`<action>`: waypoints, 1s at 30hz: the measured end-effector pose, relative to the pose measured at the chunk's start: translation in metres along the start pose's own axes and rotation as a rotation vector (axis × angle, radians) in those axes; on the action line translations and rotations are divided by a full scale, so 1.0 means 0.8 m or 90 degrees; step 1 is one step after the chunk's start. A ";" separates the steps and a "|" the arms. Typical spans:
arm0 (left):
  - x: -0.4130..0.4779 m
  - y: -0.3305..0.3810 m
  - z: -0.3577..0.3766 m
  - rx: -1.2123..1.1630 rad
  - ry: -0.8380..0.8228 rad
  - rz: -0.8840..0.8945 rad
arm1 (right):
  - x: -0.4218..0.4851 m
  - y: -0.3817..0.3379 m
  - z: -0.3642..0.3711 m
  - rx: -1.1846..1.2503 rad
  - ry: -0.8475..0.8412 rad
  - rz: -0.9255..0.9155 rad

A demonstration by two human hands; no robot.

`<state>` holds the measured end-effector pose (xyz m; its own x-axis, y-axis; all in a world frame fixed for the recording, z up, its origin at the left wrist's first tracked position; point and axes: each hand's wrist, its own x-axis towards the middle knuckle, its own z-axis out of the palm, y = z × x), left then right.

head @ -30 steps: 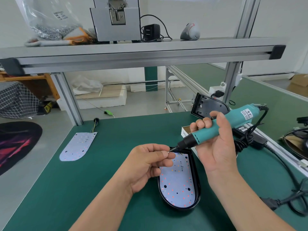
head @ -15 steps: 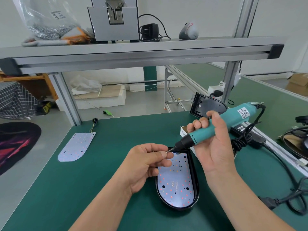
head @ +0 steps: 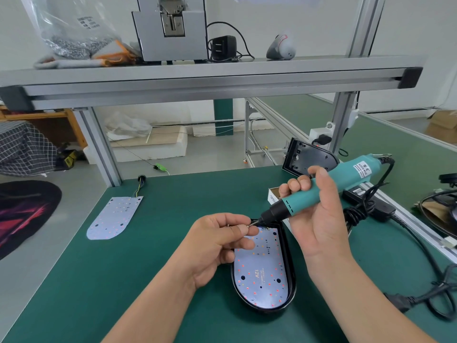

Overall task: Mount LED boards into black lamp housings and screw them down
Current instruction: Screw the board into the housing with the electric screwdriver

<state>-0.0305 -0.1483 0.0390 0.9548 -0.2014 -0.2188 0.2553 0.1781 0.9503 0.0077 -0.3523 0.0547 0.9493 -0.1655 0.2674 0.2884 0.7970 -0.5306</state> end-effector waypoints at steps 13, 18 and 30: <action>-0.001 -0.007 0.015 0.136 0.074 0.107 | -0.009 0.006 0.005 0.001 0.036 -0.013; -0.002 -0.004 0.013 0.140 0.058 0.103 | -0.012 0.006 0.006 -0.001 -0.005 0.005; 0.001 -0.005 0.007 0.118 0.031 0.099 | -0.007 -0.003 0.002 0.015 -0.010 -0.004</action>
<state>-0.0319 -0.1545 0.0364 0.9879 -0.1371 -0.0726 0.0764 0.0227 0.9968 0.0014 -0.3521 0.0553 0.9453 -0.1614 0.2837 0.2913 0.8091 -0.5104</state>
